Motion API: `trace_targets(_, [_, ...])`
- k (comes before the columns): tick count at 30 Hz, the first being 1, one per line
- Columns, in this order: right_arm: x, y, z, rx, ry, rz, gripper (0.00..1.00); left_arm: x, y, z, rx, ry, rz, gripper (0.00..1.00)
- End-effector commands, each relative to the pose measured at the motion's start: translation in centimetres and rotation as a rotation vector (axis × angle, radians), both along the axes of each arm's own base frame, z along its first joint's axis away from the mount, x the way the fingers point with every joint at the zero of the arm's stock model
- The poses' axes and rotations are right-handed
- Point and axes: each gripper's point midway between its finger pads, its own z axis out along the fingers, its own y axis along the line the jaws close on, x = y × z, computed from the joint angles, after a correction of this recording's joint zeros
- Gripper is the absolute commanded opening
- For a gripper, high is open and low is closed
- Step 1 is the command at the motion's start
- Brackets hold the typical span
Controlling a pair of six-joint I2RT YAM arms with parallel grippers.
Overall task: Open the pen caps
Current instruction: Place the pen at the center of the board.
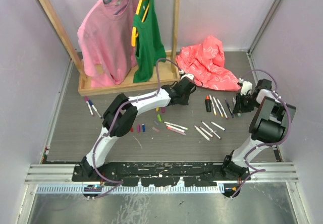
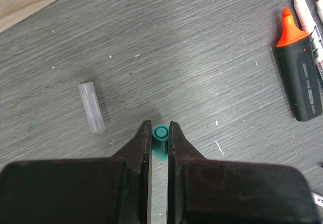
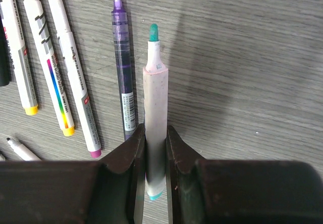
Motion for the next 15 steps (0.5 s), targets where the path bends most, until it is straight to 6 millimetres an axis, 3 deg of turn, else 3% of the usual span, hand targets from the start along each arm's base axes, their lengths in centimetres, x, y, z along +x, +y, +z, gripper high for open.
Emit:
trace_targets(1, [1.0,-0.2,0.7,0.005,-0.021,-0.007,0.19,2.0,0.5,1.6,0.008,-0.039,0.029,0.0])
trace_targets(15, [1.3,0.0,0.8,0.002,-0.021,-0.005,0.22,2.9,1.8,-0.1,0.063,0.017,0.104,0.06])
